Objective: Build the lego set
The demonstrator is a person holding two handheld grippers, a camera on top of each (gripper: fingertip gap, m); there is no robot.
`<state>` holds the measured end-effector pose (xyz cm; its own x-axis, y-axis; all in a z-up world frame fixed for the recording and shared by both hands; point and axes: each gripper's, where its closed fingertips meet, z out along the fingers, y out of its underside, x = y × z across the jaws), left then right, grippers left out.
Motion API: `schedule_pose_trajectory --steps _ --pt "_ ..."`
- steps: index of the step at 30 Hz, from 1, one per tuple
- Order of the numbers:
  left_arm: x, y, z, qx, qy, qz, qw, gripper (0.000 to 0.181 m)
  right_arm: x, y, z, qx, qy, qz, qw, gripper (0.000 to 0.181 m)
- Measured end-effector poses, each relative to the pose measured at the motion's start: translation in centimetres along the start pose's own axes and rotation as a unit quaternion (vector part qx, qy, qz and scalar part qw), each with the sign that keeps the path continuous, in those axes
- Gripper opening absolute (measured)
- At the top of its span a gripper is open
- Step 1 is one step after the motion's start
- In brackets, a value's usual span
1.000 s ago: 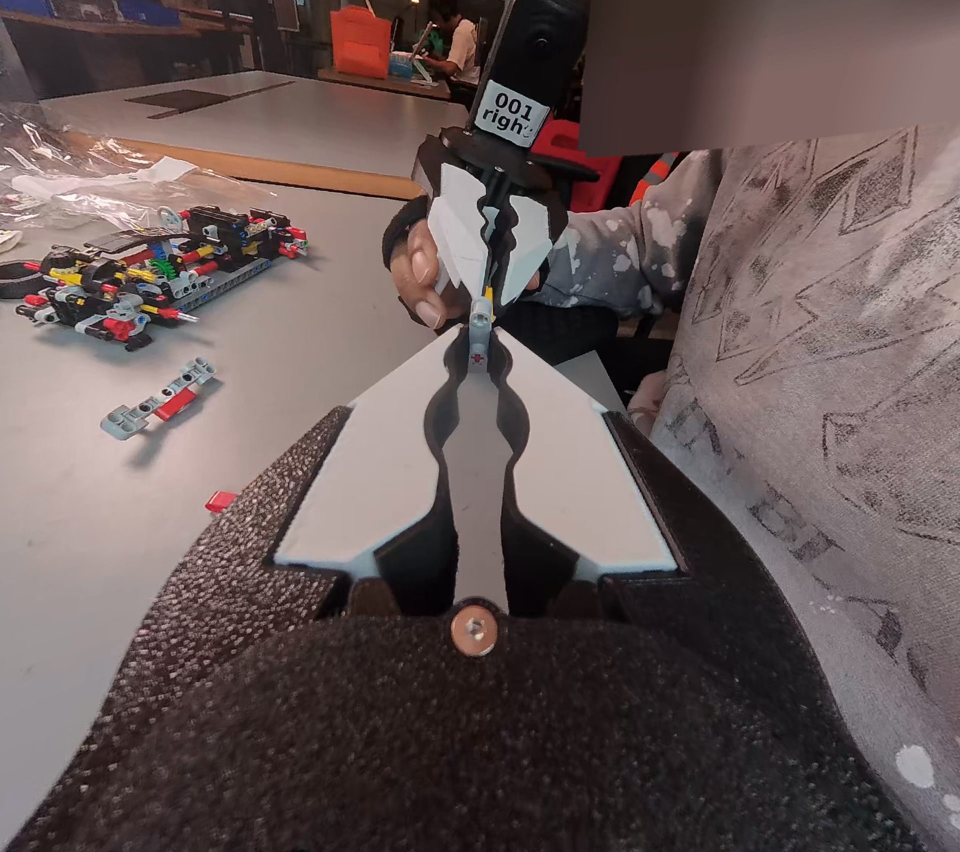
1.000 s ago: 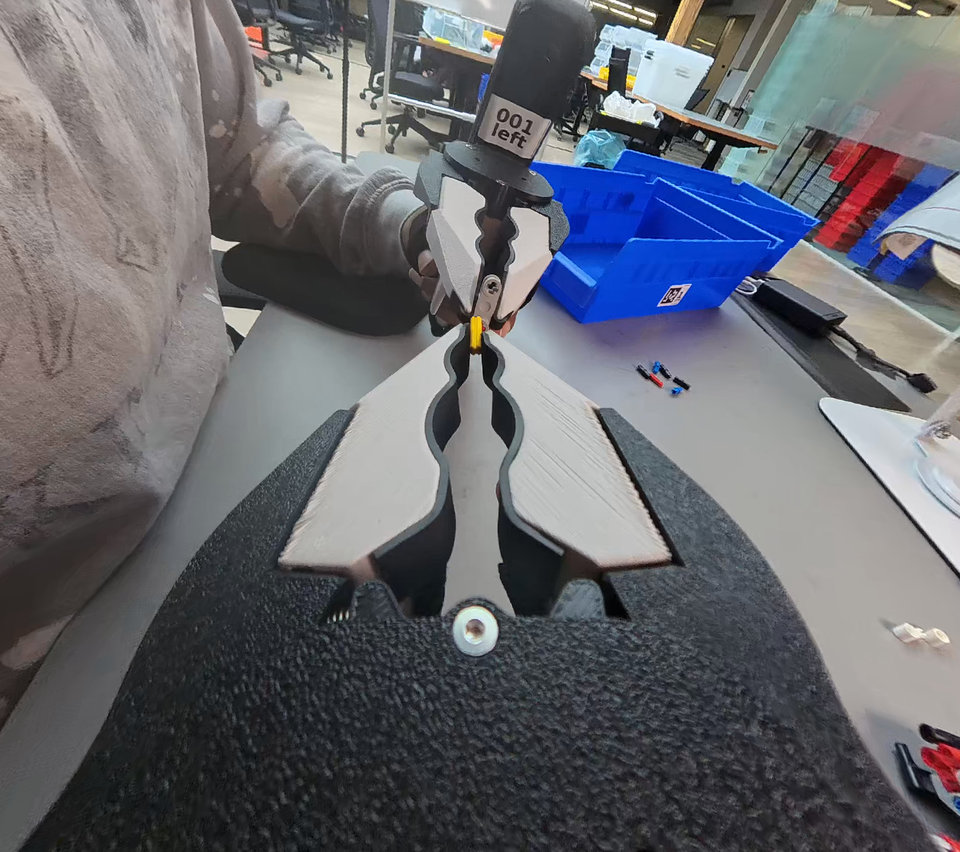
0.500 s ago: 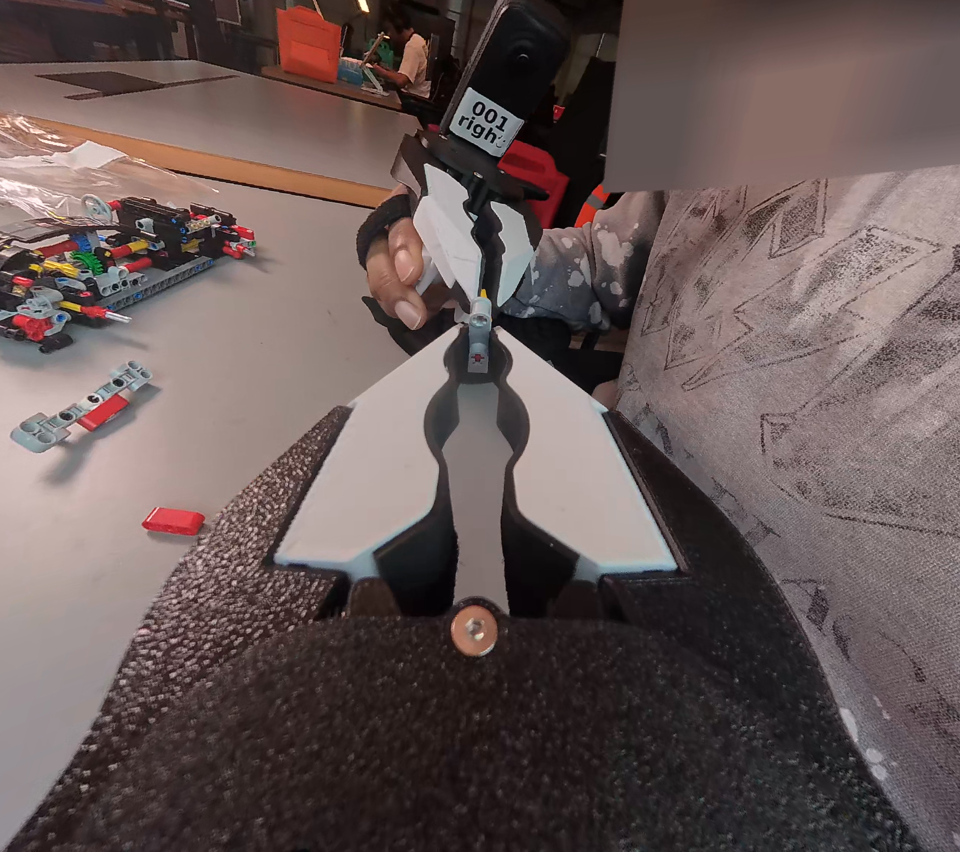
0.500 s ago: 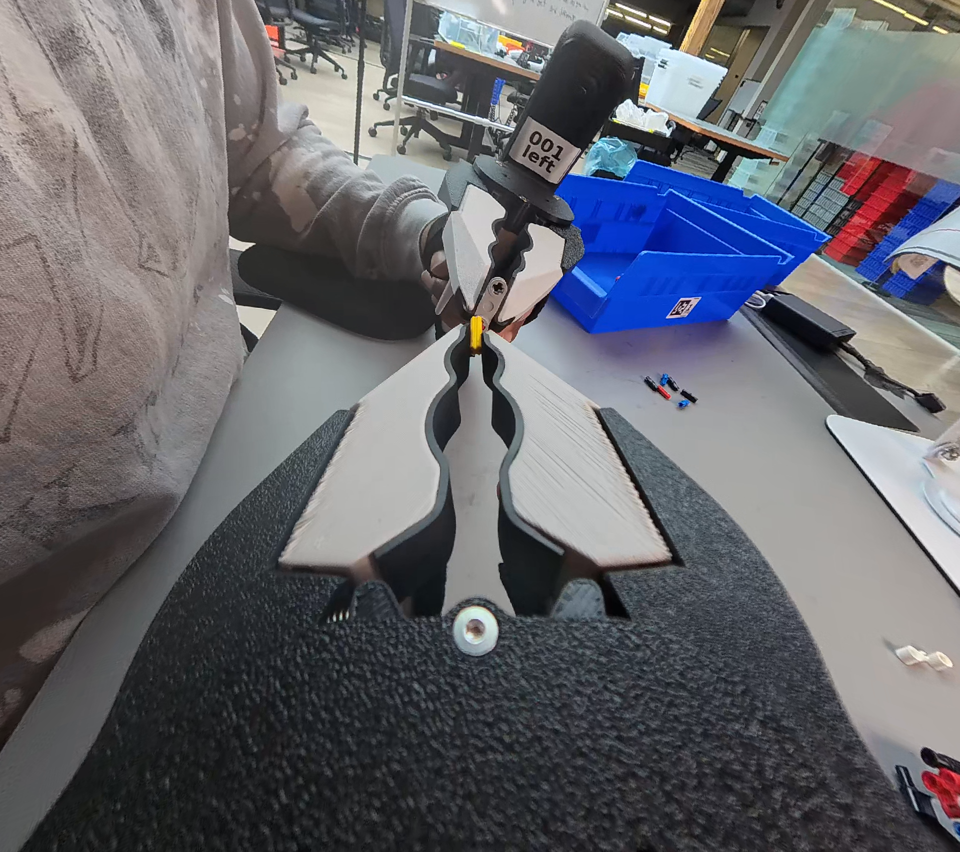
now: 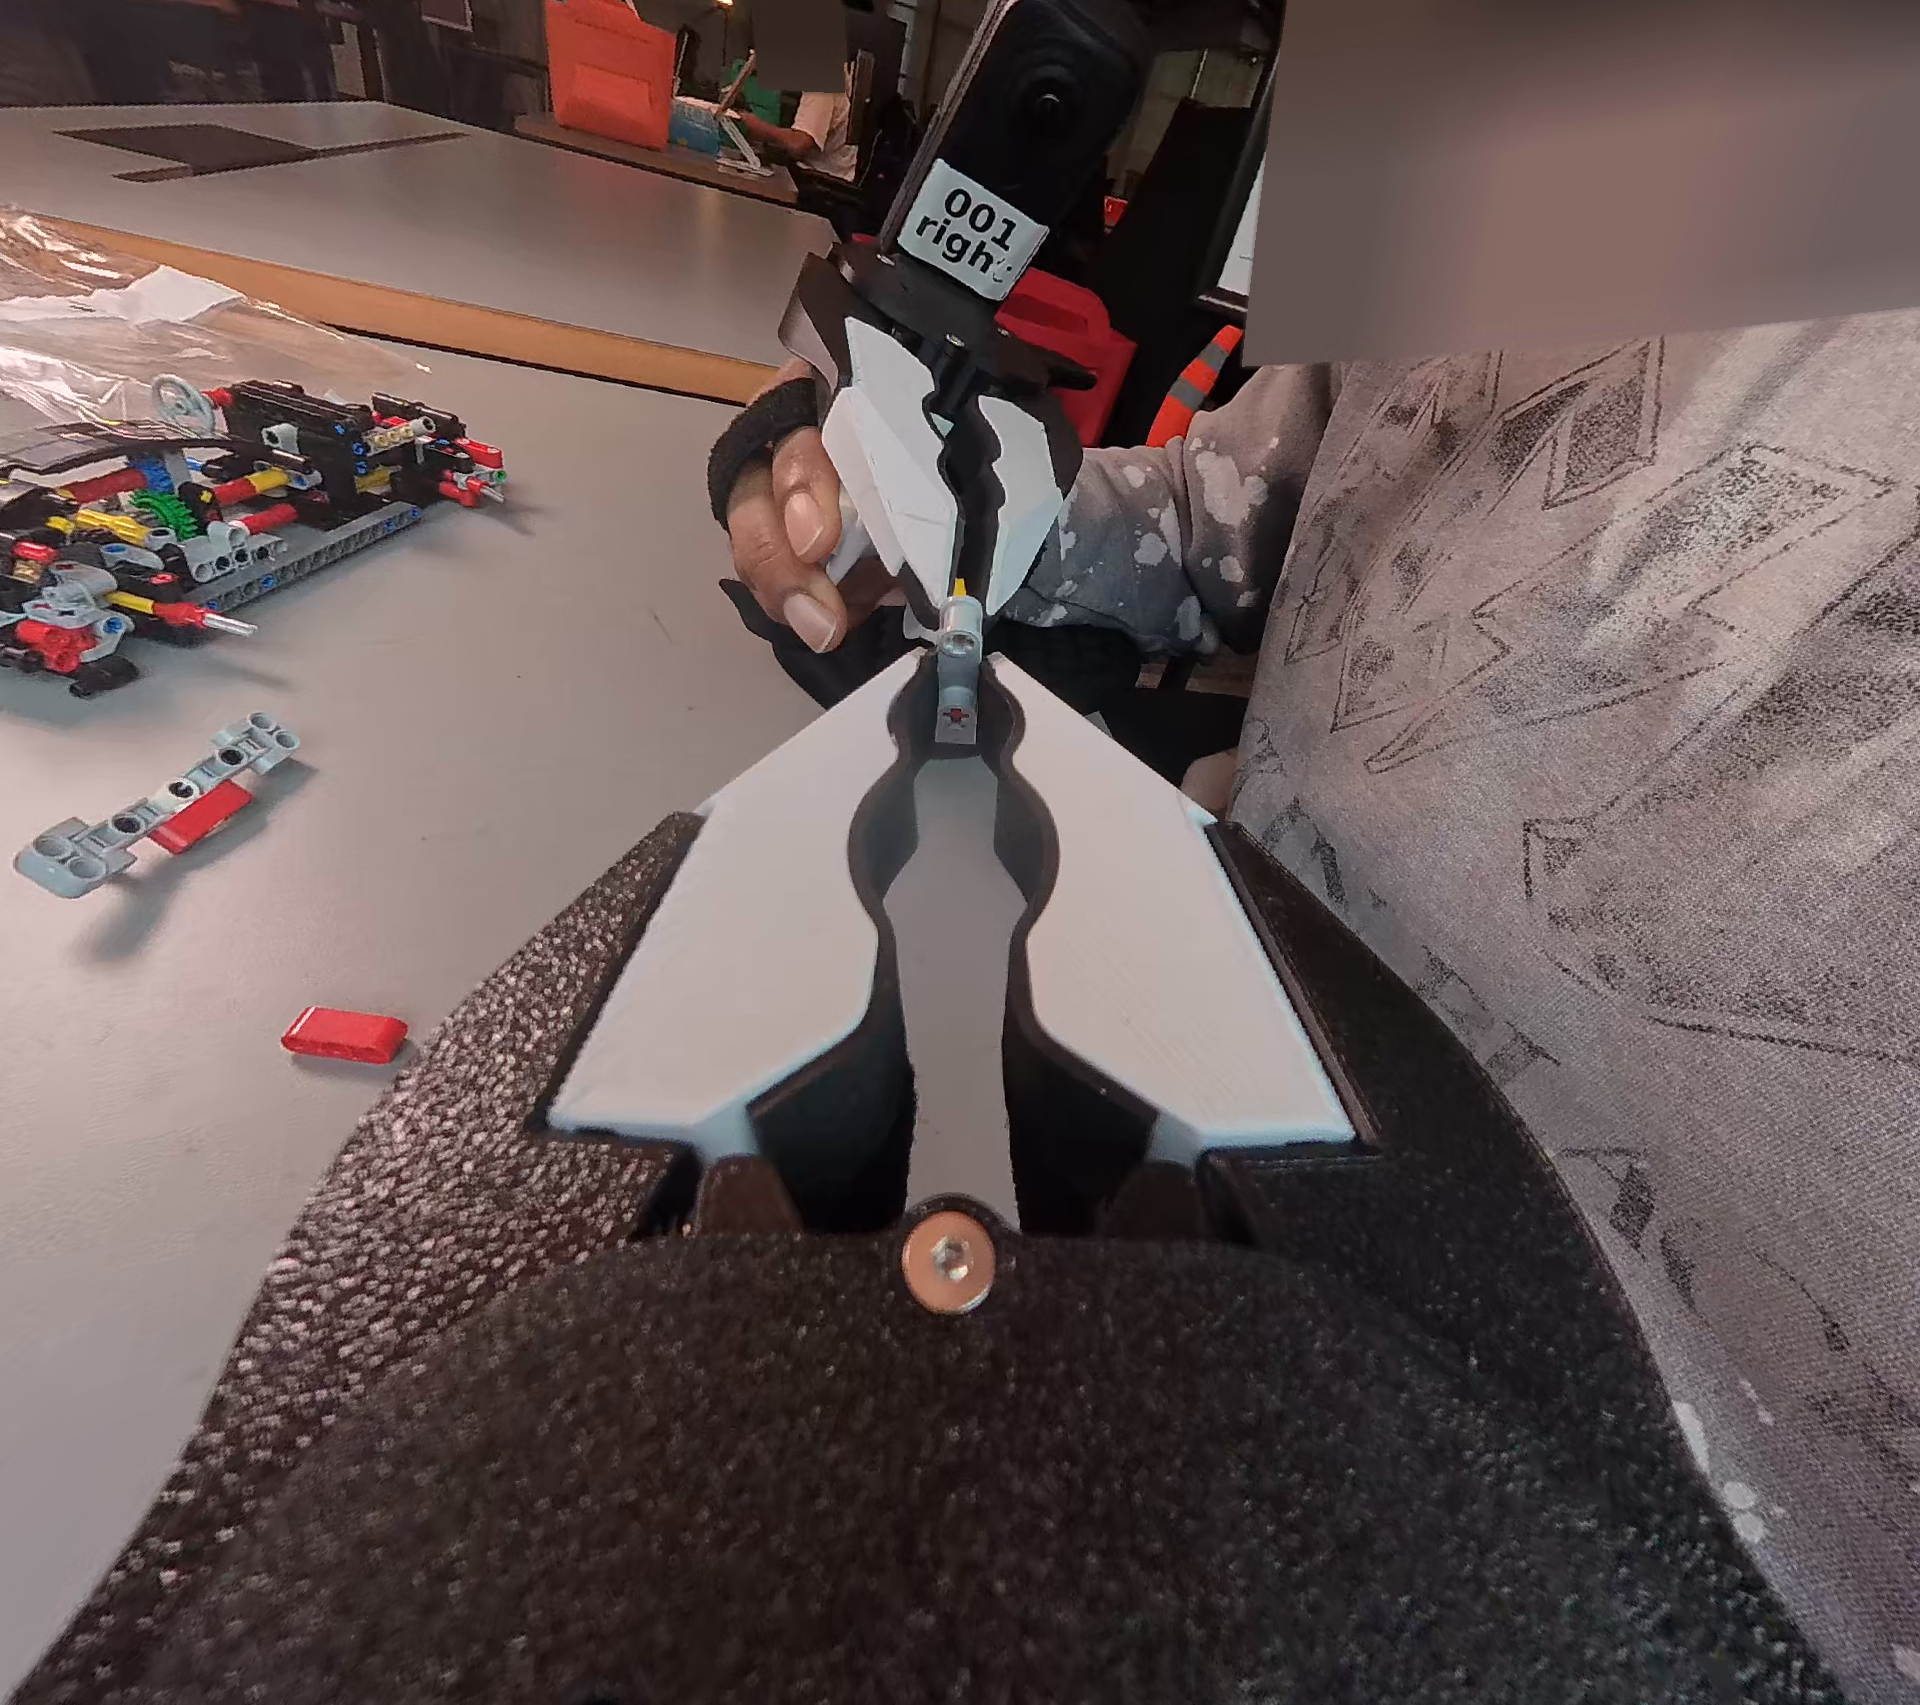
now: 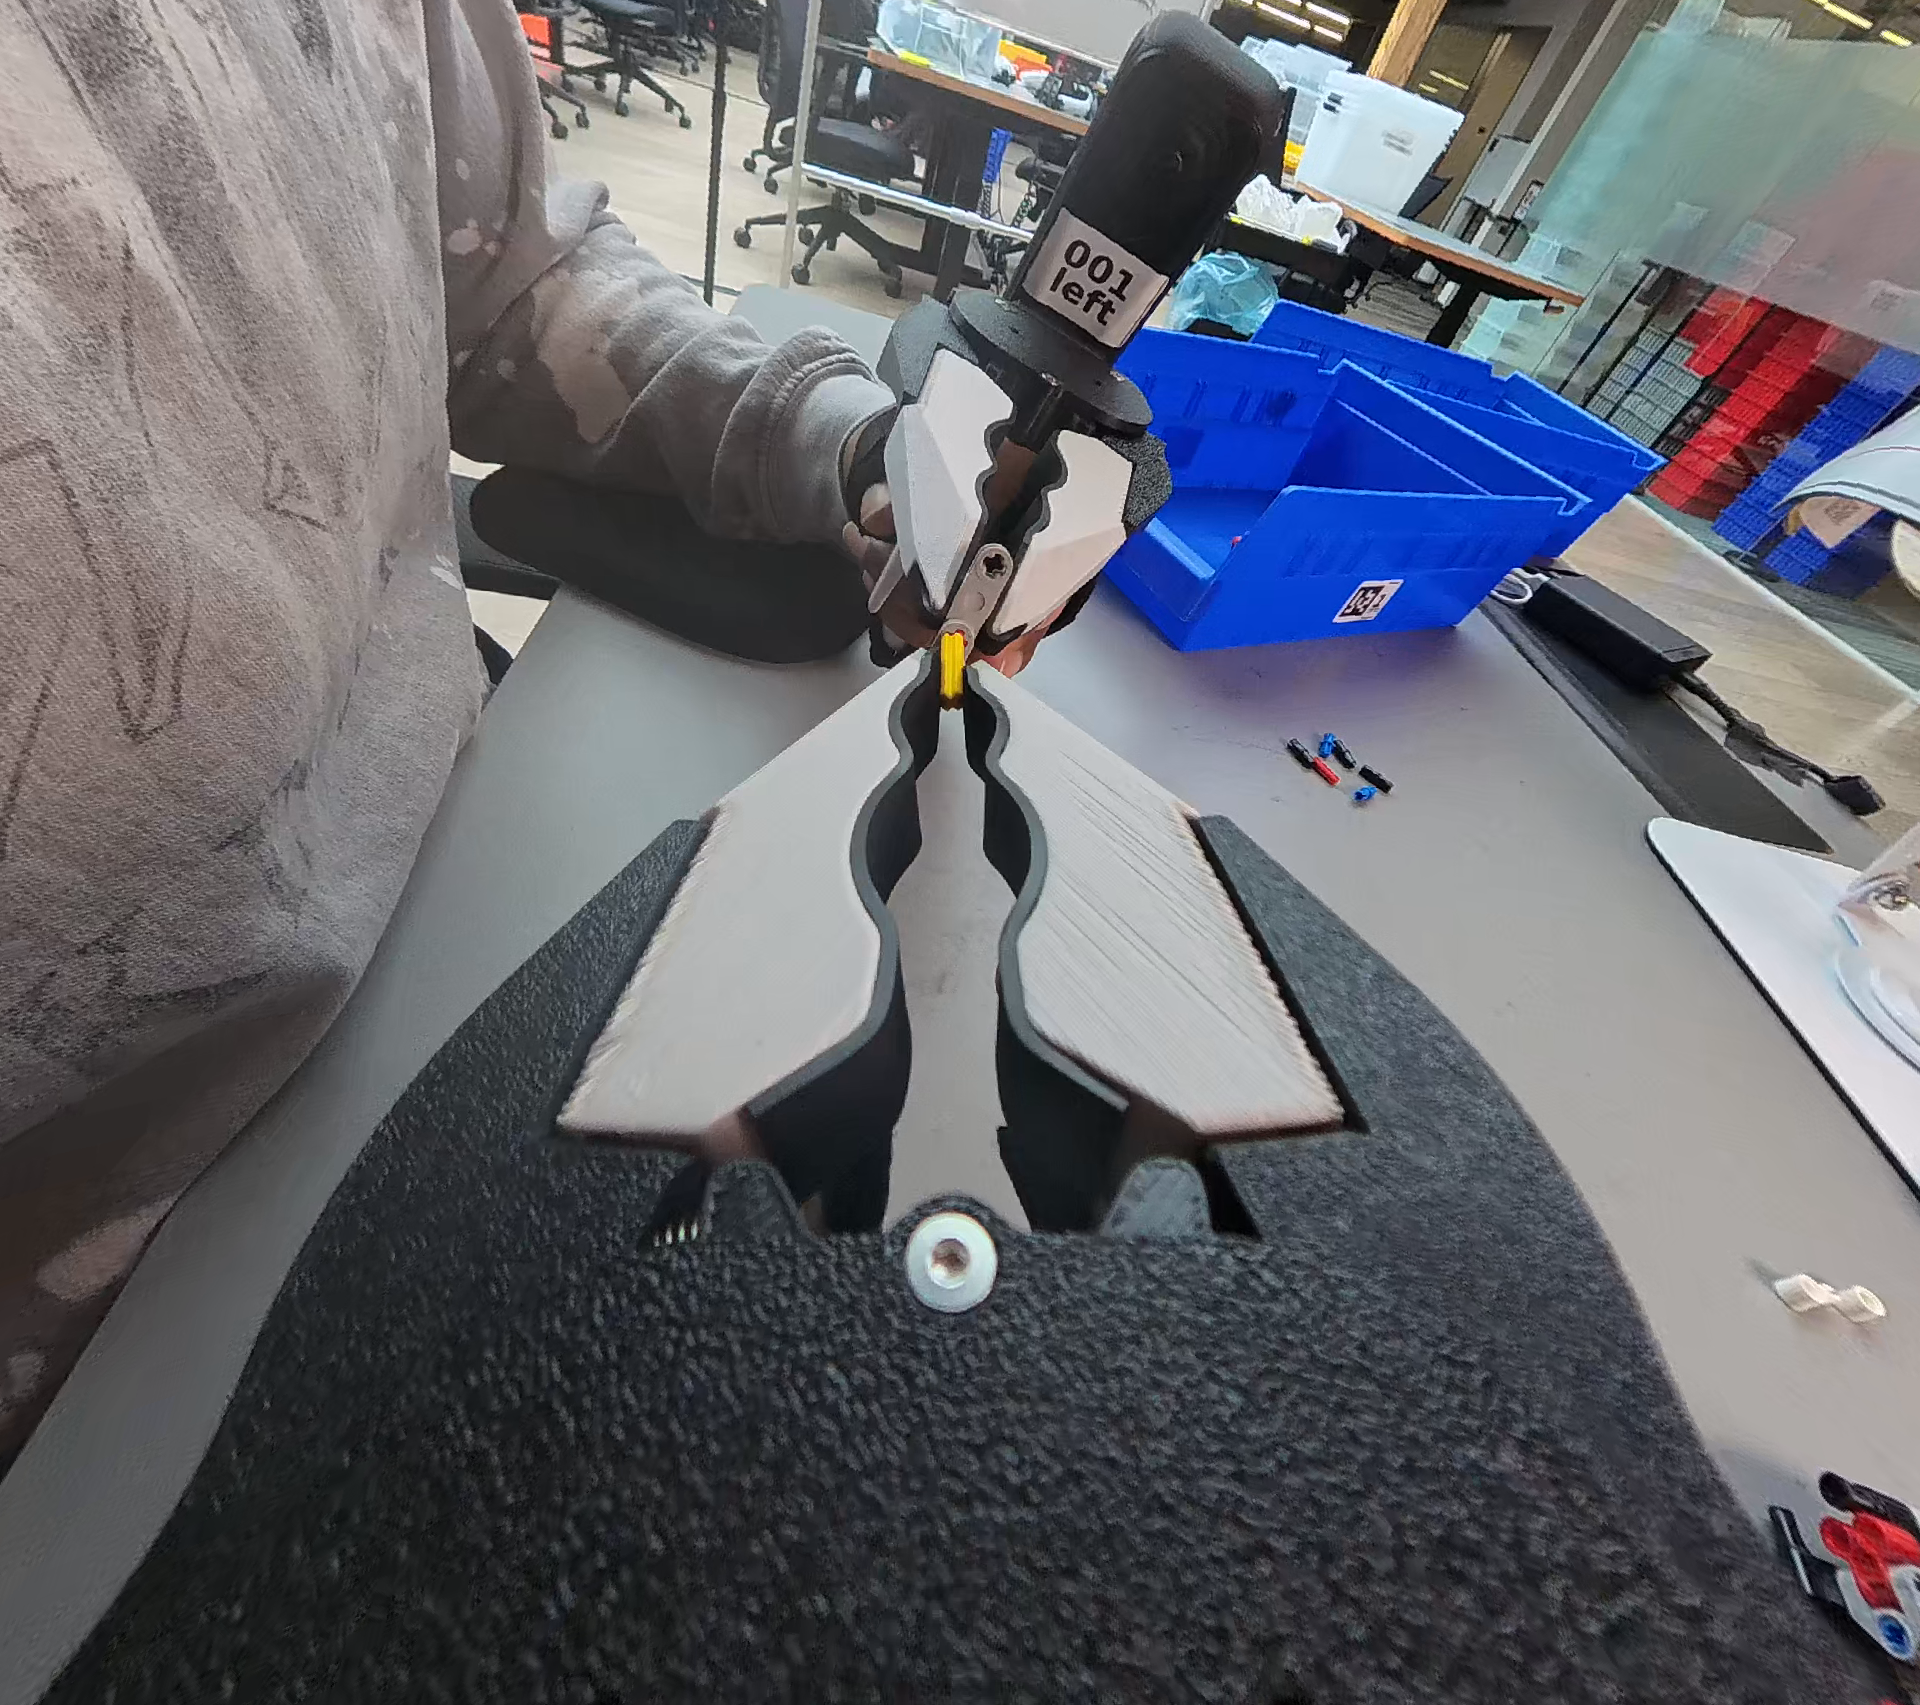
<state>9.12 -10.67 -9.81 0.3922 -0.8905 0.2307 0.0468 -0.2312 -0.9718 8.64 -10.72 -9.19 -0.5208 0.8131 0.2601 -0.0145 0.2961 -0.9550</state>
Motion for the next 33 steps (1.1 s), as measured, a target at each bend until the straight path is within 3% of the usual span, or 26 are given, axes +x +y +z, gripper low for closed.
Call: schedule_pose_trajectory --steps 17,20,28,33 --pt "0.1 0.0 -0.1 0.01 0.012 -0.025 1.0 0.005 0.0 0.1 0.3 -0.001 0.016 -0.023 1.0 0.001" --pt "0.8 1.3 1.4 -0.026 0.023 -0.012 0.999 0.004 -0.9 -0.7 1.3 0.015 0.007 -0.033 0.999 0.001" --pt "0.4 -0.6 0.5 0.026 0.022 -0.032 0.999 0.005 0.6 -2.7 -0.9 0.065 0.029 -0.004 0.997 0.001" --pt "0.1 -1.6 -0.2 0.051 0.024 -0.041 0.998 0.004 0.5 -1.7 -0.7 0.04 0.026 -0.008 0.999 0.001"
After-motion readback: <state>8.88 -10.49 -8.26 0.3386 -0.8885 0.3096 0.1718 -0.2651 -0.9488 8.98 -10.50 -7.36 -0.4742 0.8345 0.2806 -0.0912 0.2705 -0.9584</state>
